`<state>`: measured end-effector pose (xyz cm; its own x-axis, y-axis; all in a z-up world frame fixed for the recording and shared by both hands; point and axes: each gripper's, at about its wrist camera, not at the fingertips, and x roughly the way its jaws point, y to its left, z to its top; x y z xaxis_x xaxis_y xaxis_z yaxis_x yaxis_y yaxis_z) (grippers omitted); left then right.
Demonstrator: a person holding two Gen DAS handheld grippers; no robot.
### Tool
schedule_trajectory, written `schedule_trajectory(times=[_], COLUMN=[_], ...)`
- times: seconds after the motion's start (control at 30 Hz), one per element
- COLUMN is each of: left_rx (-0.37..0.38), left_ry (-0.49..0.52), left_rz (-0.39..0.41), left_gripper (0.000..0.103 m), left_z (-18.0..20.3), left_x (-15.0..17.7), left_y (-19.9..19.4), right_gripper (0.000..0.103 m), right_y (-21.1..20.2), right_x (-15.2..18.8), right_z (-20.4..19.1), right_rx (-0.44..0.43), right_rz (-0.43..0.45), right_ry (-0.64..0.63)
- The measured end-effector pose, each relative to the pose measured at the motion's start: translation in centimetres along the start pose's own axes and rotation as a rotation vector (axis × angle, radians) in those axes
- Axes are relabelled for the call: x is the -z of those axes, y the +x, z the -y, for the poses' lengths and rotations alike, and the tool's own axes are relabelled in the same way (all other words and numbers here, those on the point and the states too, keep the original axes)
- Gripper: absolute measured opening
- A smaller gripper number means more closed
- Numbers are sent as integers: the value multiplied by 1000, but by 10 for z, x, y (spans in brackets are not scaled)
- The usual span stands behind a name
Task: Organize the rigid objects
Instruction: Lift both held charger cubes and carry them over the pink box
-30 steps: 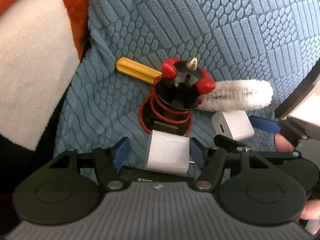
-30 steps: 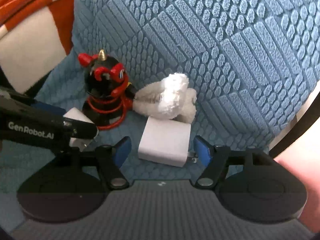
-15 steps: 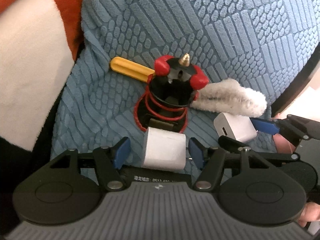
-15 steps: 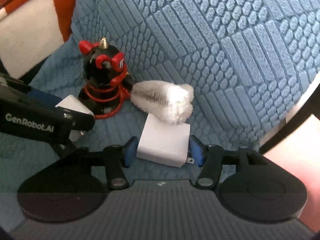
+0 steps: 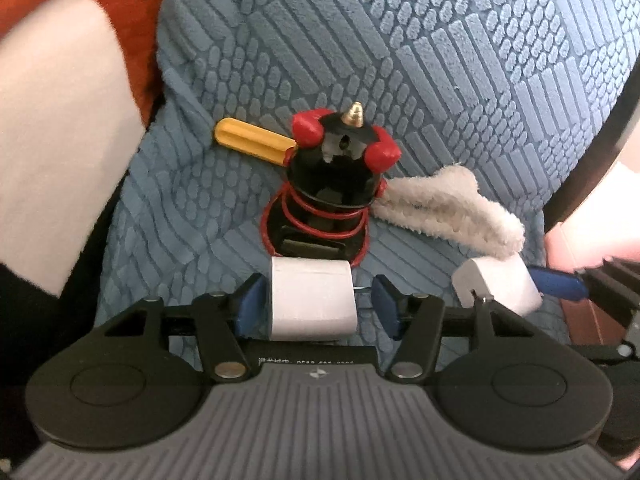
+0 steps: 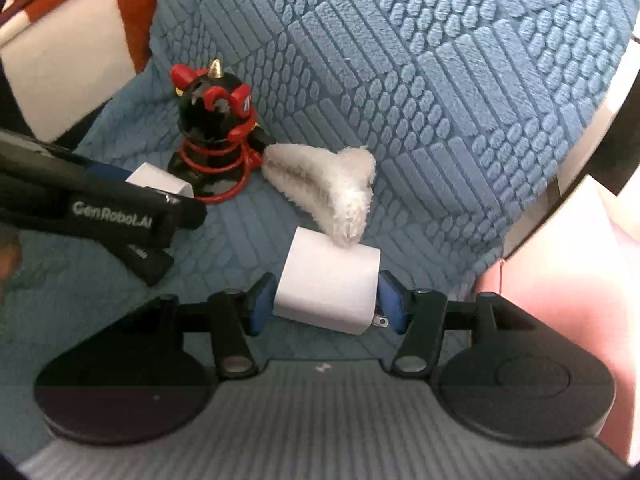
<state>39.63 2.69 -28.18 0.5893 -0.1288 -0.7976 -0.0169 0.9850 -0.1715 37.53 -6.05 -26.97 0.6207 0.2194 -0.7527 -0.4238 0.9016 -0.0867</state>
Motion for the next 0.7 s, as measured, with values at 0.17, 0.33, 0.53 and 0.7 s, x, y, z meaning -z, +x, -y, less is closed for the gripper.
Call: schedule_trajectory(times=[0.17, 0.33, 0.53, 0.7], left_rx=[22, 58, 105, 123], left_ry=[-26, -43, -64, -94], left_rz=[9, 20, 38, 58], left_gripper=[63, 48, 48, 48], left_z=[-1, -2, -12, -16], left_x=[3, 7, 22, 43], left_y=[-13, -29, -56, -84], right_gripper=[58, 58, 58, 58], right_y=[-23, -44, -67, -88], right_x=[5, 12, 28, 49], right_z=[4, 8, -1, -8], right_rx=[13, 0, 4, 5], right_rz=[17, 21, 22, 30], right_ry=[18, 59, 67, 83])
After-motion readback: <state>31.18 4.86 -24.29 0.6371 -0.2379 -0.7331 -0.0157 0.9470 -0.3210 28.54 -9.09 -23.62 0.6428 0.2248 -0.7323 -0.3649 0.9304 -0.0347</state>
